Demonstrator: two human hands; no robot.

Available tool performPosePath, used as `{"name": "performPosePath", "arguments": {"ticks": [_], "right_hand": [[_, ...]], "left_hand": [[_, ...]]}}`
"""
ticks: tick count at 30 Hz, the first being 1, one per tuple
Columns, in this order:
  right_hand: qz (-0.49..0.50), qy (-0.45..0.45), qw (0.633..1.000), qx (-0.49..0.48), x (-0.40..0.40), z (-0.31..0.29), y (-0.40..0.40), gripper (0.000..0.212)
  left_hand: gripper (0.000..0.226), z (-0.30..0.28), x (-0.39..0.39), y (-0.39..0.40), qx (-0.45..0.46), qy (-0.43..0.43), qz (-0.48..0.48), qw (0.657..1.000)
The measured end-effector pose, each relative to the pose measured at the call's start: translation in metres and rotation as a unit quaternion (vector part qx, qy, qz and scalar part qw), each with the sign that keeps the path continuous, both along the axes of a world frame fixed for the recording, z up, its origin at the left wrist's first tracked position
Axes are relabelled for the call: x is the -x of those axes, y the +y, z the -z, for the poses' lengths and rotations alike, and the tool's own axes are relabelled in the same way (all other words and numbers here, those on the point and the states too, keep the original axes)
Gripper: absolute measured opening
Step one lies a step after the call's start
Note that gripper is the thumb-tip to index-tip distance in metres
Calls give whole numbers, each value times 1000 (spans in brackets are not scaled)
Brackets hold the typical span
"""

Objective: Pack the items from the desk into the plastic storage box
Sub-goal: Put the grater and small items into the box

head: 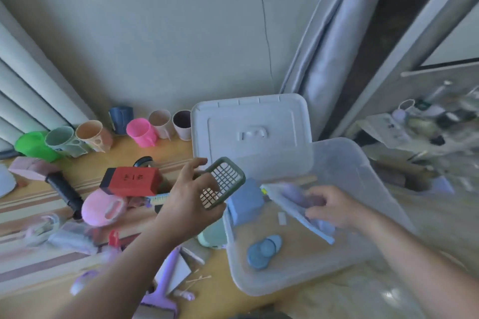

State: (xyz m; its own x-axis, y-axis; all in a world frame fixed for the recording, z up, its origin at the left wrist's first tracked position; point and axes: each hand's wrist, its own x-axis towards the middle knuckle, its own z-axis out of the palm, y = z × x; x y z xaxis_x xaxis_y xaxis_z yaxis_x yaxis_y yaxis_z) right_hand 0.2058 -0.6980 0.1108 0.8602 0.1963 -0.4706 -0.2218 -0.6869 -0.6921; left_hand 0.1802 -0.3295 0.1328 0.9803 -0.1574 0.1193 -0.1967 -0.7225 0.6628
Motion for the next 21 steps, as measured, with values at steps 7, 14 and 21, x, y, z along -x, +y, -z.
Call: {"name": "performPosePath", "arguments": {"ticks": [7, 14, 21], "right_hand": [[-322, -127, 907, 239, -12, 77, 44, 19], [-292, -23, 916, 273, -20, 131, 79, 42], [-362, 8, 887, 285, -16, 129, 86, 35]], "left_hand": [[79, 4, 2, -56, -70, 34, 13, 997], [88, 21, 18, -80, -80, 32, 5, 996], [100, 25, 23, -87, -112, 80, -16, 990]]}}
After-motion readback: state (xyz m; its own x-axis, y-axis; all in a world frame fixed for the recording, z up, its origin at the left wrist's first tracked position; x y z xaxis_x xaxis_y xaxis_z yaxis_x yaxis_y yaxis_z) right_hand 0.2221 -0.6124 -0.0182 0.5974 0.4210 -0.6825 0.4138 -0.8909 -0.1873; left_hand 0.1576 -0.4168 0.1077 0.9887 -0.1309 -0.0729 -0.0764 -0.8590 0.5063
